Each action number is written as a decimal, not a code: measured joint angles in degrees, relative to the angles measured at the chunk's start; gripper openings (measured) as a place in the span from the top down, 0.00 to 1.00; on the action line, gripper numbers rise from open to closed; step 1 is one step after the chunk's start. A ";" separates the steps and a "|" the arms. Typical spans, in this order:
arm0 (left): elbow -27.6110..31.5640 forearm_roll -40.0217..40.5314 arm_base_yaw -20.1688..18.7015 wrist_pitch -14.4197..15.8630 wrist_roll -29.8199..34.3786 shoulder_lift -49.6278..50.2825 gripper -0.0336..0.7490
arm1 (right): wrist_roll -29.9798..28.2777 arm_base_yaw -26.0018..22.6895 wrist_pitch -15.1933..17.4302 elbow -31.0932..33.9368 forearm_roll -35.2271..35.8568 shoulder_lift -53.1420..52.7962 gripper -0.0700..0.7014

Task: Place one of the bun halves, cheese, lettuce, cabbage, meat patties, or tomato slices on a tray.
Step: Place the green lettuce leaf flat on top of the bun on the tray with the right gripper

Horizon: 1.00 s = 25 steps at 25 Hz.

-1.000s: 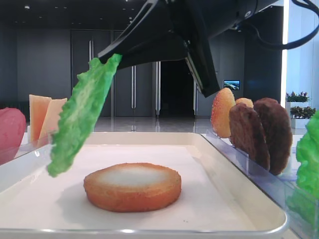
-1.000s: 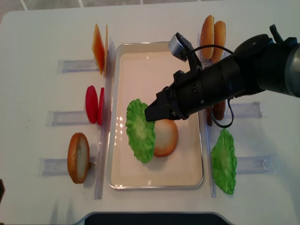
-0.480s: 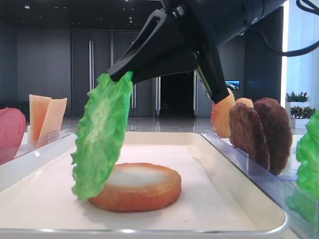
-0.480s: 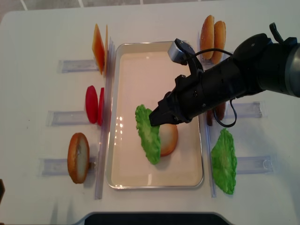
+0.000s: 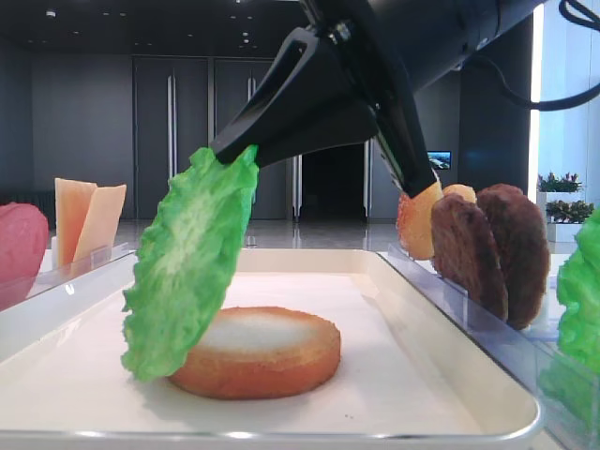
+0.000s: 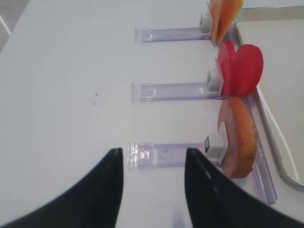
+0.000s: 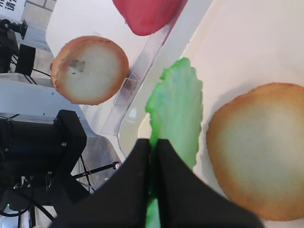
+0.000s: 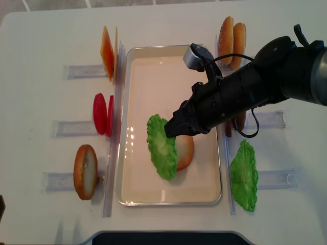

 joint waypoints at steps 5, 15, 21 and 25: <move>0.00 0.00 0.00 0.00 0.00 0.00 0.54 | 0.19 -0.34 -0.05 0.00 -0.06 0.00 0.86; 0.00 0.00 0.00 0.00 0.00 0.00 0.54 | 1.88 -2.92 0.64 0.00 -3.08 0.00 0.86; 0.00 0.00 0.00 0.00 0.00 0.00 0.54 | 2.75 -2.92 0.63 0.00 -4.84 0.00 0.86; 0.00 0.00 0.00 0.00 0.00 0.00 0.54 | 3.57 -2.92 0.25 0.00 -4.89 0.00 0.86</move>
